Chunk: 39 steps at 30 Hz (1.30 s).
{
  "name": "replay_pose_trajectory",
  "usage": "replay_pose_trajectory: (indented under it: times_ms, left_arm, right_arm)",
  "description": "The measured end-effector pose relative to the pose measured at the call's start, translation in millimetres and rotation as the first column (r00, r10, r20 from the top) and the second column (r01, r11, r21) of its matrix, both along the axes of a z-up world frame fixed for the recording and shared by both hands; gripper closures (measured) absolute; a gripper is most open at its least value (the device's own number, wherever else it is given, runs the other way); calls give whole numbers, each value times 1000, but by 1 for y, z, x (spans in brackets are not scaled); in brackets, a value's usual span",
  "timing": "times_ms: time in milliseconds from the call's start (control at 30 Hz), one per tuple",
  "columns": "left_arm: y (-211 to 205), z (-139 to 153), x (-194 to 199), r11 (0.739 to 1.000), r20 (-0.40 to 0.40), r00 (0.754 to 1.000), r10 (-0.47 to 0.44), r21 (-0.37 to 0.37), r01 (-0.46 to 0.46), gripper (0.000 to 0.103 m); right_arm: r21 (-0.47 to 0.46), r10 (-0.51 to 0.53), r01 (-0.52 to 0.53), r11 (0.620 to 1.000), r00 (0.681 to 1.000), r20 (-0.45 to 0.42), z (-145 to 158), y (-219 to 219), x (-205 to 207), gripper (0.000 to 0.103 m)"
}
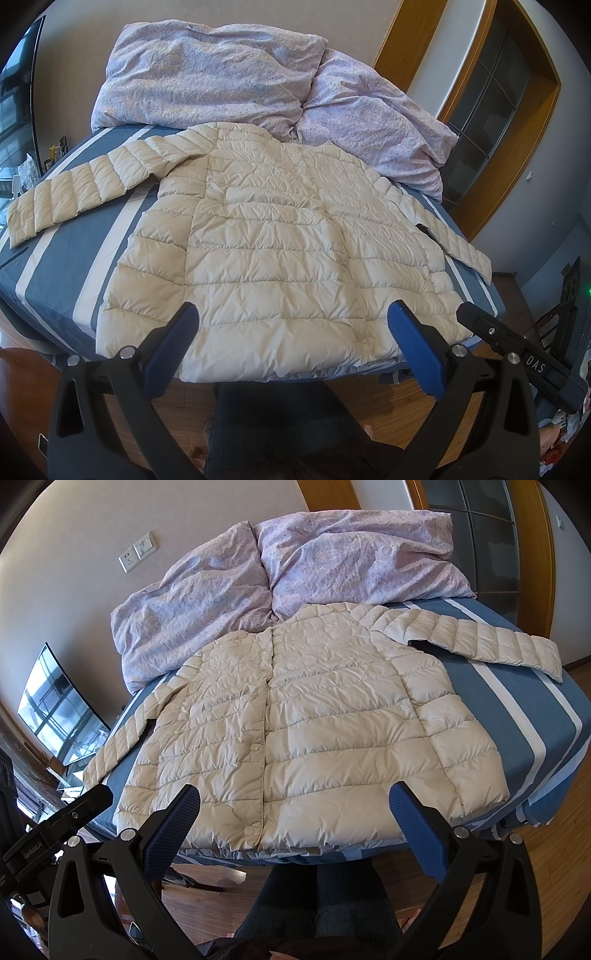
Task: Fold large clothes
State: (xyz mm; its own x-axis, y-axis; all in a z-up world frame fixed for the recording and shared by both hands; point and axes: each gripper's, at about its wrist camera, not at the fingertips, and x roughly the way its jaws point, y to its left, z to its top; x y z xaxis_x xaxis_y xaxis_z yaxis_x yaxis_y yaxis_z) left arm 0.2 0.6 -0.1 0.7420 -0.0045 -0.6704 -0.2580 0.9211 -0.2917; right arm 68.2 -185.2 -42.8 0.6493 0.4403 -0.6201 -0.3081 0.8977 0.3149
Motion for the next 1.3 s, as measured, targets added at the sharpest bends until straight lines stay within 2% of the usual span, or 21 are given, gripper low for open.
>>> replay_pose_trajectory:
  times_ms: [200, 467, 667, 867, 1033, 1133, 1300]
  left_arm:
    - [0, 0, 0, 1000, 0, 1000, 0, 0, 0, 2]
    - [1, -2, 3, 1000, -15, 1000, 3, 1, -3, 2]
    - [8, -17, 30, 1000, -51, 999, 4, 3, -4, 2]
    - [26, -29, 63, 1000, -93, 995, 20, 18, -18, 2]
    - [44, -34, 95, 997, -124, 991, 49, 67, -41, 2]
    - [58, -35, 117, 991, -144, 986, 82, 113, -66, 2]
    - [77, -37, 150, 981, -170, 977, 128, 170, -98, 2]
  right_arm:
    - [-1, -1, 1, 1000, 1000, 1, -1, 3, 0, 1]
    - [-5, -34, 34, 999, 999, -12, -15, -12, 21, 1]
    - [-22, -99, 98, 995, 994, -43, -17, -23, 45, 1]
    - [-55, -201, 197, 979, 977, -77, -19, -48, 91, 1]
    - [-104, -336, 327, 939, 938, -89, -21, -88, 142, 1]
    - [-128, -417, 404, 906, 903, -106, -24, -119, 175, 1]
    - [-181, -554, 528, 830, 819, -151, -37, -177, 227, 1]
